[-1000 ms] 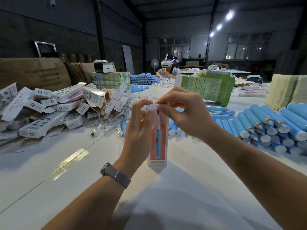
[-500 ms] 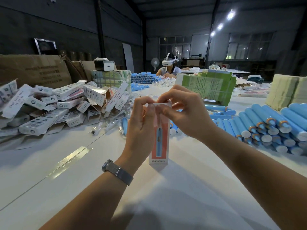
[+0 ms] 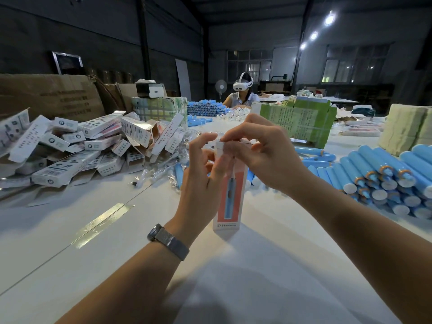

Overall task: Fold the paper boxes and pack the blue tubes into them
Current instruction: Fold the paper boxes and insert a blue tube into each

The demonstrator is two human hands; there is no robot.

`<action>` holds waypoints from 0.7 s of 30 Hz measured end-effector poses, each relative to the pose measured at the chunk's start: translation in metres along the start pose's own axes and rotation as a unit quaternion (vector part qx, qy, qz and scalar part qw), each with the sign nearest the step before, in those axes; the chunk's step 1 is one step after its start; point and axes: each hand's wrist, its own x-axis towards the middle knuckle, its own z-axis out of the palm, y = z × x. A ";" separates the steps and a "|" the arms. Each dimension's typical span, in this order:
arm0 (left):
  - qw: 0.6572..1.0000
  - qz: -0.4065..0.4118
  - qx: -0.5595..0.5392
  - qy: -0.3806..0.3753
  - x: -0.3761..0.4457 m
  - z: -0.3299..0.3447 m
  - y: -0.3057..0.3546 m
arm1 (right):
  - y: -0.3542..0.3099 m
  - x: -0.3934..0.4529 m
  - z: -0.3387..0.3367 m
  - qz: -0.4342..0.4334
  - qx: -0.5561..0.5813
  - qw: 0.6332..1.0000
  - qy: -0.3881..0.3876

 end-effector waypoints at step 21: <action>0.999 0.038 0.018 -0.001 0.000 0.000 -0.006 | -0.008 0.014 -0.022 0.027 -0.004 0.996 -0.080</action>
